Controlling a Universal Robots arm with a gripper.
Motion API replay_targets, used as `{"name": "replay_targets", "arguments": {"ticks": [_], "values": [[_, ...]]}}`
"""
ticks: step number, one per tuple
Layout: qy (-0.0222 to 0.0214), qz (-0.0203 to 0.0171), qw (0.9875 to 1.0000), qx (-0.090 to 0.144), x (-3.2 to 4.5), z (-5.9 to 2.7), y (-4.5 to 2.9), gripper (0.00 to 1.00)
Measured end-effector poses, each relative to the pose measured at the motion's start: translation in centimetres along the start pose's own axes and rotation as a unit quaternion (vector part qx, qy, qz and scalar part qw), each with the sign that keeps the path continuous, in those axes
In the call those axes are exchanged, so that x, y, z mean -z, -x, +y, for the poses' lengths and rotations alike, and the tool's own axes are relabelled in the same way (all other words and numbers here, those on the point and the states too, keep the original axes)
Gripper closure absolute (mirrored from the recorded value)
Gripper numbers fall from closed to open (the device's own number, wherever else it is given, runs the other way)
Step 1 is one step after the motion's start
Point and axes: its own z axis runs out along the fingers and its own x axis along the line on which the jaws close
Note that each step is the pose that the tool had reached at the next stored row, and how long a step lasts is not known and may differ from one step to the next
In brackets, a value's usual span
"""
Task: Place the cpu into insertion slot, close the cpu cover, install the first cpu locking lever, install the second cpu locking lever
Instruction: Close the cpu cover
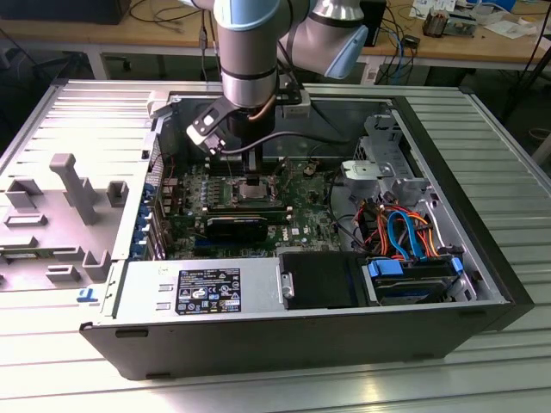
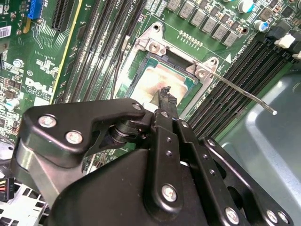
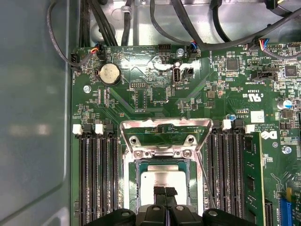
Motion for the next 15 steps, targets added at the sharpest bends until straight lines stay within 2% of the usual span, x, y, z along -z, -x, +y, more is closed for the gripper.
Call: {"name": "replay_targets", "arguments": {"ticks": [15], "values": [[0.0,0.0001,1.0,0.0,0.8,0.04,0.0,0.89]]}}
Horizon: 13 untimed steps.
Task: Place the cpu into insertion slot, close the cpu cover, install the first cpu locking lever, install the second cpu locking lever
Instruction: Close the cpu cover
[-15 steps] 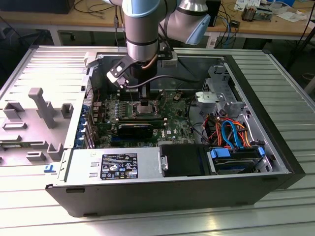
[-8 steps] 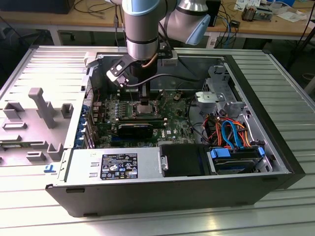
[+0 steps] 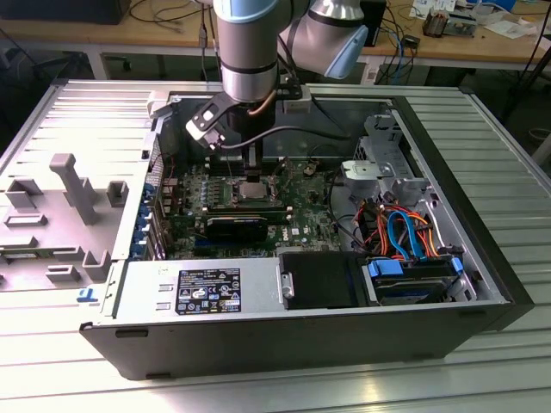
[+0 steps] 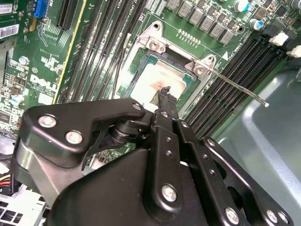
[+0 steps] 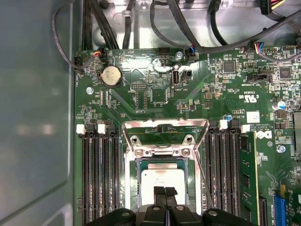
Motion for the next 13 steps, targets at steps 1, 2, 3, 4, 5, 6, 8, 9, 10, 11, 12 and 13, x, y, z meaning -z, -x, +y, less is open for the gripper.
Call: {"name": "replay_targets", "arguments": {"ticks": [1,2,3,4,5,6,8,9,10,11,12,13], "values": [[0.0,0.0001,1.0,0.0,0.02,0.0,0.0,0.89],[0.0,0.0,1.0,0.0,0.03,0.0,0.0,0.89],[0.0,0.0,1.0,0.0,0.07,0.0,0.0,0.89],[0.0,-0.0001,1.0,0.0,0.11,0.0,0.0,0.89],[0.0,-0.0001,1.0,0.0,0.13,0.0,0.0,0.89],[0.0,0.0,1.0,0.0,0.14,0.01,0.0,0.89],[-0.0001,-0.0002,1.0,0.0,0.21,0.01,0.01,0.89],[0.0,-0.0001,1.0,0.0,0.22,0.01,0.0,0.89],[0.0,0.0,1.0,0.0,0.22,0.01,0.0,0.89],[0.0,0.0001,1.0,0.0,0.23,0.01,0.0,0.89],[0.0,-0.0001,1.0,0.0,0.27,0.01,0.0,0.89],[0.0,-0.0001,1.0,0.0,0.3,0.01,0.0,0.89]]}}
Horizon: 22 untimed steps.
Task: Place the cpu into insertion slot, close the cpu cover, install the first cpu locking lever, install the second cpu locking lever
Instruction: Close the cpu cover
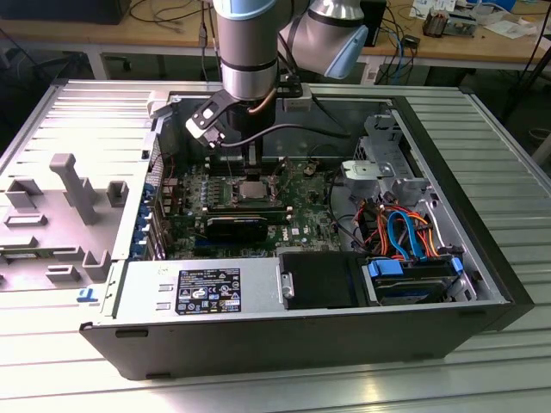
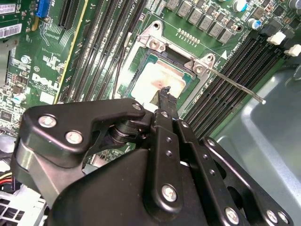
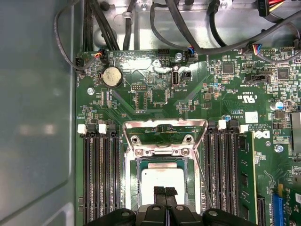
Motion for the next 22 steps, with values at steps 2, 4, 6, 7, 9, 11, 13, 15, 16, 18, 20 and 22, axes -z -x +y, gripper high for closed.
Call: {"name": "replay_targets", "arguments": {"ticks": [2,4,6,7,9,11,13,15,16,18,20,22], "values": [[0.0,0.0,1.0,0.0,0.04,0.0,0.0,0.89],[0.0,0.0001,1.0,0.0,0.07,0.0,0.0,0.89],[0.0,0.0,1.0,0.0,0.12,0.01,0.0,0.89],[0.0,0.0,1.0,0.0,0.14,0.01,0.0,0.89],[0.0,0.0,1.0,0.0,0.14,0.01,0.0,0.89],[0.0,-0.0001,1.0,0.0,0.17,0.01,0.0,0.89],[-0.0001,-0.0002,1.0,0.0,0.24,0.01,0.0,0.89],[0.0,-0.0001,1.0,0.0,0.36,0.01,0.0,0.89],[0.0,-0.0001,1.0,0.0,0.42,0.02,0.0,0.89],[0.0,0.0,1.0,0.0,0.46,0.02,0.0,0.89],[0.0,-0.0001,1.0,0.0,0.6,0.03,0.0,0.89],[0.0001,-0.0001,1.0,0.0,0.68,0.04,-0.01,0.89]]}}
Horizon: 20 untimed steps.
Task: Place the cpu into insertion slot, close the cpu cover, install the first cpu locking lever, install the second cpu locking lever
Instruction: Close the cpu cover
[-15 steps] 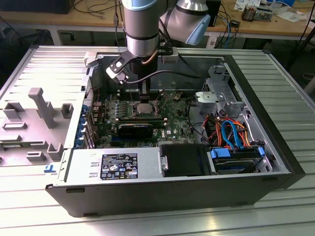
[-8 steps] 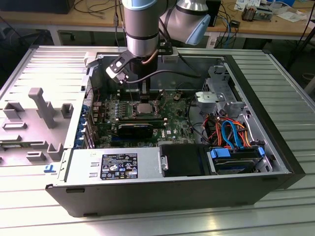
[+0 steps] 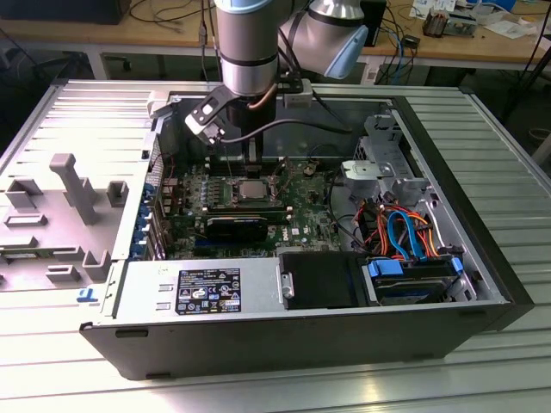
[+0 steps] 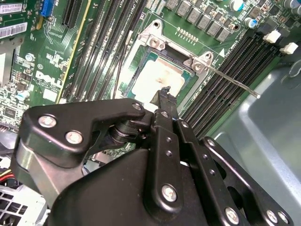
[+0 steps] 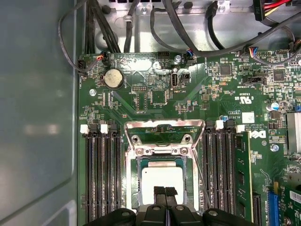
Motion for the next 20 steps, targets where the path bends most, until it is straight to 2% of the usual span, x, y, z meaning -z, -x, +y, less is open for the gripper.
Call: {"name": "replay_targets", "arguments": {"ticks": [20], "values": [[-0.0001,-0.0001,1.0,0.0,1.28,0.05,0.01,0.89]]}}
